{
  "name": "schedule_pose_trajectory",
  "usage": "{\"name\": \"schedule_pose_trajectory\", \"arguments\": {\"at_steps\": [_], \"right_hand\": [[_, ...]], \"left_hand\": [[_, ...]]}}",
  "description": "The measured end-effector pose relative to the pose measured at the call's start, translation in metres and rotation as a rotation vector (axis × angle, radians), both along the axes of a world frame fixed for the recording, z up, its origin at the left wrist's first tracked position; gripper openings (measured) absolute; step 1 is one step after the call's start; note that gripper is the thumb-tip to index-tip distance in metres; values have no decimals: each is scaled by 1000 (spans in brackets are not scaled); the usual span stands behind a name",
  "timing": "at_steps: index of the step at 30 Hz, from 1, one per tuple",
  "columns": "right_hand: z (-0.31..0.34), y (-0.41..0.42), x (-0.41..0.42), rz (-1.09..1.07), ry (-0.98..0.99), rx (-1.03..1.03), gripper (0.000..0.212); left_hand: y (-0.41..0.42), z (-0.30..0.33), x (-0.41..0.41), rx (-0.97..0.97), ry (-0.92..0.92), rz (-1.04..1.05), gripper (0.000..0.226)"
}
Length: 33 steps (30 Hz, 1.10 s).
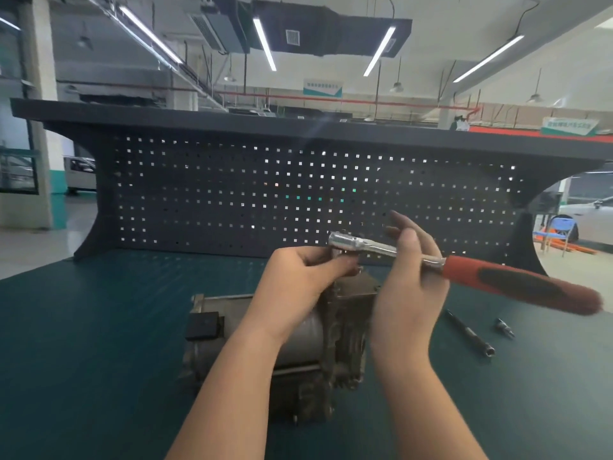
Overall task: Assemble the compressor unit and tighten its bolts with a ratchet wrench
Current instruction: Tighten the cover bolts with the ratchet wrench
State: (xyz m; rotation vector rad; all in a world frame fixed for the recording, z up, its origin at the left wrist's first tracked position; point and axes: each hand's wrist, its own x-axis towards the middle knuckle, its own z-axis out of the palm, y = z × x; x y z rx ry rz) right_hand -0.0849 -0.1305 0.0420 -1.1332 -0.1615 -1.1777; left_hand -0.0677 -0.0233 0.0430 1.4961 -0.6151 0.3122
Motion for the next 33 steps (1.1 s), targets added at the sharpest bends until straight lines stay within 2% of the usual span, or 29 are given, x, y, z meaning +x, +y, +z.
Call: {"name": "schedule_pose_trajectory", "arguments": {"at_steps": [2, 3, 5, 6, 7, 9, 11, 12, 13, 14, 16, 17, 19, 20, 21, 23, 26, 28, 29, 30, 31, 33], "right_hand": [[-2, 24, -7, -318, -116, -308, 26], [-5, 34, -8, -447, -163, -452, 26], [-8, 41, -9, -573, -191, -677, 34], [-7, 38, -8, -587, -175, -698, 38], [-8, 30, -7, -575, -145, -647, 37], [-3, 6, -4, -472, -20, -371, 25], [1, -14, 4, -152, 221, 8, 21], [1, -17, 9, 17, 334, 117, 24], [1, -14, 9, 97, 411, 156, 25], [0, -10, 6, 79, 397, 139, 23], [0, 4, -3, -162, 129, -51, 27], [0, 12, -6, -305, 8, -211, 31], [-5, 25, -7, -540, -128, -563, 38], [-7, 31, -6, -601, -153, -680, 39], [-6, 33, -5, -630, -136, -699, 35], [-5, 28, -1, -611, -14, -556, 35], [-2, -2, 6, -393, 236, -233, 51], [-6, -16, 12, -110, 396, -2, 48], [-7, -15, 13, 60, 413, 83, 42], [-7, -11, 12, 133, 382, 121, 34], [-7, -7, 8, 111, 270, 117, 26], [-4, 5, -1, -112, -6, -71, 20]], "left_hand": [[0, 1, -4, 3, 32, -19, 21], [-1, 0, -3, 29, 29, 50, 32], [1, -1, -1, 75, 18, 167, 31], [2, -2, 0, 54, 13, 151, 28], [1, 0, -3, 23, 17, 88, 25], [2, 2, -5, -20, 47, -39, 13], [1, 0, 1, -8, 18, -39, 10], [1, 0, 2, -7, -1, -17, 10], [0, 1, 0, -11, -6, 4, 10], [0, -1, 1, -4, -16, 24, 8], [0, 0, -2, 6, -5, 14, 7], [-1, 3, -7, 4, 9, -2, 13], [0, 1, -6, 28, 4, 68, 41], [1, 0, -5, 39, 13, 101, 48], [2, 1, -7, 52, -7, 124, 49], [2, 2, -9, 35, 10, 72, 44], [-1, 4, -8, -24, 33, -36, 11], [-3, 3, -4, -29, 12, -2, 7], [-3, 3, -4, -23, 9, 16, 7], [-3, 1, -3, -15, 7, 34, 8], [-2, 1, -2, -11, 6, 44, 8], [-3, 4, -8, -28, 21, 11, 10]]}}
